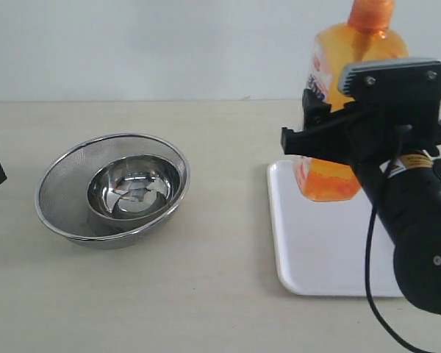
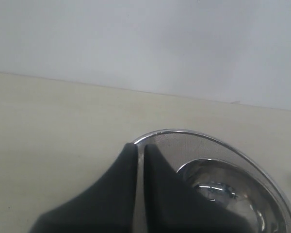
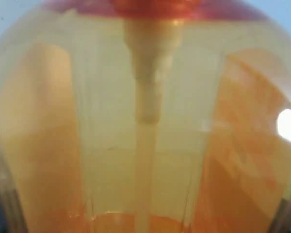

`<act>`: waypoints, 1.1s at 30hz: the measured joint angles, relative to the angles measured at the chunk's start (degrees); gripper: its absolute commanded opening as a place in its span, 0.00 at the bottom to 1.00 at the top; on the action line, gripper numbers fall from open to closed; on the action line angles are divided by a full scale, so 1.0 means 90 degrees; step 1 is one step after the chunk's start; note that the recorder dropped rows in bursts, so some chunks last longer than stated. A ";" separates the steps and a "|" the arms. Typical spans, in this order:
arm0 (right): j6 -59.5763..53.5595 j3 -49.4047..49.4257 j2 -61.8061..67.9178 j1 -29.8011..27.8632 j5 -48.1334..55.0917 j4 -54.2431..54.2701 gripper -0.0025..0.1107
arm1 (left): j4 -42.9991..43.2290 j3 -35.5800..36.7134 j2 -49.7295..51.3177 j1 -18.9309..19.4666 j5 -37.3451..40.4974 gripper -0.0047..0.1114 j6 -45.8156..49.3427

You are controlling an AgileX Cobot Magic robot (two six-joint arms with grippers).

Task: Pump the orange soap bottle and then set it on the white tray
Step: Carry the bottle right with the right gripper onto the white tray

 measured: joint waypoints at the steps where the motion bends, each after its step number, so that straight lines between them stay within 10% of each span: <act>1: 0.0108 0.0081 0.0016 -0.0122 -0.0040 -0.0069 0.02 | 0.0000 0.0000 0.0000 0.0000 0.0000 0.08 0.0000; 33: 0.1272 0.0113 0.1793 -0.0627 -0.0376 -0.0815 0.02 | 0.0000 0.0000 0.0000 0.0000 0.0000 0.08 0.0000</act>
